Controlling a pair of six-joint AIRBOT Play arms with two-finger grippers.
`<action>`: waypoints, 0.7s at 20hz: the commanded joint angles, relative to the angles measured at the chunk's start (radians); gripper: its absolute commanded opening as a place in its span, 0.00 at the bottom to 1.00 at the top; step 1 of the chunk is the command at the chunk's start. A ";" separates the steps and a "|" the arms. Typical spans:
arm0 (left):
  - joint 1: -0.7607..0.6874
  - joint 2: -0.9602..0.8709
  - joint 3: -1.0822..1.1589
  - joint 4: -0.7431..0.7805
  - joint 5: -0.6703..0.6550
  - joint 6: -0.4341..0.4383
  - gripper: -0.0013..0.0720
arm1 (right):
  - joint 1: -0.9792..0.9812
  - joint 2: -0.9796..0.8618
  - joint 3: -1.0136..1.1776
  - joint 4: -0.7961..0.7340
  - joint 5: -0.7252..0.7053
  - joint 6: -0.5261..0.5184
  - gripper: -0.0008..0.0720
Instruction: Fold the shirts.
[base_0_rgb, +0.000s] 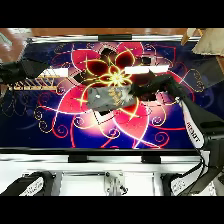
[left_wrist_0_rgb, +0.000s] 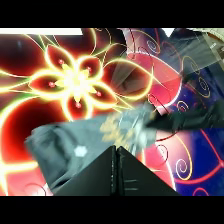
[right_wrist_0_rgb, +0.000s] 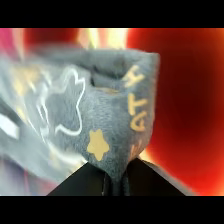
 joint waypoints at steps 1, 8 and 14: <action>0.000 0.000 0.000 0.000 -0.002 -0.021 0.06 | -0.102 -0.002 0.150 0.006 0.203 -0.025 0.11; -0.080 -0.007 -0.005 0.000 0.000 -0.076 0.06 | -0.392 -0.030 0.199 -0.016 0.451 0.186 0.11; -0.195 -0.053 -0.012 0.000 0.059 -0.076 0.06 | -0.540 -0.068 0.194 -0.300 0.025 0.505 0.11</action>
